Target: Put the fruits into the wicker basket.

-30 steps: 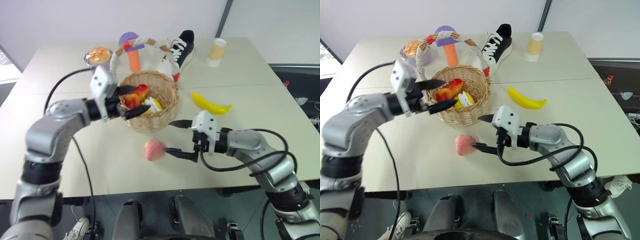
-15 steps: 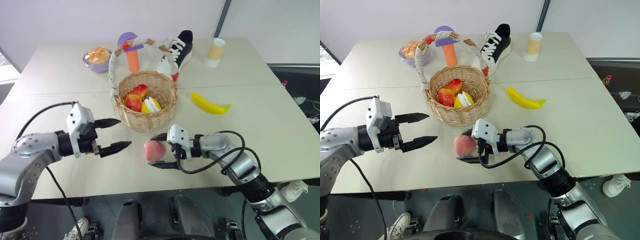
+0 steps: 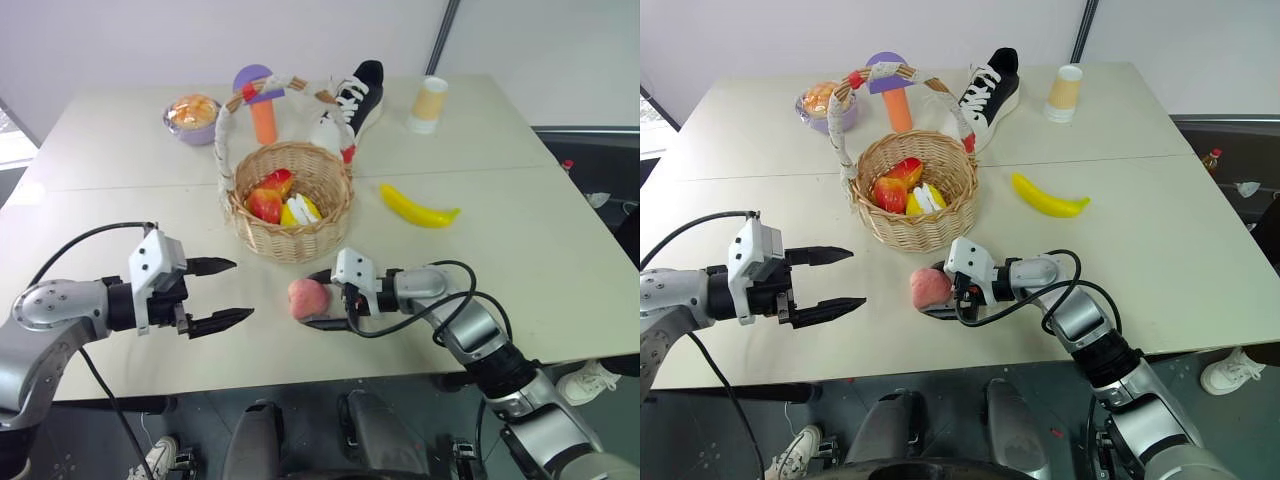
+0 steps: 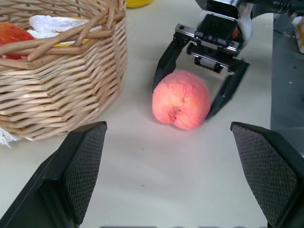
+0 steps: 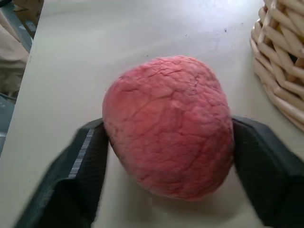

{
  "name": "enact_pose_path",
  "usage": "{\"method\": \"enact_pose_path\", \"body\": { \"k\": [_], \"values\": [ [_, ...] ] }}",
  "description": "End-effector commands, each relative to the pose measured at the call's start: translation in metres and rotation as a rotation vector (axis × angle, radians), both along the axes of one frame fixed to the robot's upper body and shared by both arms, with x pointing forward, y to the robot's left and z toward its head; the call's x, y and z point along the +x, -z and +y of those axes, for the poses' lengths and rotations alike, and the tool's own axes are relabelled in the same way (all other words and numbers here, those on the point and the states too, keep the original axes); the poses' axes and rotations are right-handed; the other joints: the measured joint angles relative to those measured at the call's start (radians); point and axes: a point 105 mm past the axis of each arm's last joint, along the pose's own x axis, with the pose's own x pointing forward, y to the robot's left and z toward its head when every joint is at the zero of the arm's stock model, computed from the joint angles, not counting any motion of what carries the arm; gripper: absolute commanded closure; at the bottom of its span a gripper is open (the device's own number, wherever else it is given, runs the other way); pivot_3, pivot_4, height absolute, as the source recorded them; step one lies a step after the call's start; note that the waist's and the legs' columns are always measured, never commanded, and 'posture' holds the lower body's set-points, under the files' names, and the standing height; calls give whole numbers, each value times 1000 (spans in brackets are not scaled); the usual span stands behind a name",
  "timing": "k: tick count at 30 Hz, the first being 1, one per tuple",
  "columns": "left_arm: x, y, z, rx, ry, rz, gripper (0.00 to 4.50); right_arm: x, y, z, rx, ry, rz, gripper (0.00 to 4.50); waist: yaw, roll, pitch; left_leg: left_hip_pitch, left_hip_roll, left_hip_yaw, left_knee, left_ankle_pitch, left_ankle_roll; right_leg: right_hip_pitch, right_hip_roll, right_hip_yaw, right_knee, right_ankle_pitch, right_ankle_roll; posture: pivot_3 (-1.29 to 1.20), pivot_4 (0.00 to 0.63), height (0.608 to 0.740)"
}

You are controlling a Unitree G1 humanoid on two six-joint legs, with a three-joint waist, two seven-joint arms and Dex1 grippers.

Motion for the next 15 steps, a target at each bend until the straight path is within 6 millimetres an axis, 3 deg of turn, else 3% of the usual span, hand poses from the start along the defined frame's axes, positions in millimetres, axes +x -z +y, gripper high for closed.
{"method": "enact_pose_path", "body": {
  "k": [1, 4, 7, 9, 12, 15],
  "values": [
    [-1, -7, 0, 24, 17, -42, 0, -1, -19, 1, 65, -8, -58, 2225, 0, 0, 0, 0, 0, 0, 0, 0, 0, 0, 0, 0, 0, 0, 0, 0, 150, 740],
    [0, -5, 6, 42, -3, -40, 0, -9, -35, -5, 78, -53, -99, 2233, 0, 0, 0, 0, 0, 0, 0, 0, 0, 0, 0, 0, 0, 0, 0, 0, 150, 740],
    [5, -8, 13, -3, -56, -63, 0, -20, -65, -8, 127, -100, -137, 2233, 1, 1, 1, 0, 0, 0, 0, 0, 0, 0, 0, 0, 0, 0, 0, 0, 150, 740],
    [9, -10, 18, -56, -98, -65, 0, -15, -90, -5, 196, -64, -198, 2233, -2, 1, 1, 0, 0, -1, 0, 0, 0, 0, 0, 0, 0, 0, 0, 0, 150, 740],
    [7, -11, 18, -124, -116, -57, 0, 12, -125, 0, 268, 85, -325, 2233, -6, 1, 1, 1, 3, -2, 0, 0, 0, 0, 2, 0, 0, 0, 0, 0, 150, 740],
    [8, -13, 14, -165, -126, -85, 0, 50, -135, 7, 252, 284, -348, 2233, -3, 1, 0, 1, 4, -2, 0, 0, 0, -1, 3, 0, 1, 0, -2, 0, 150, 740]
  ]
}}
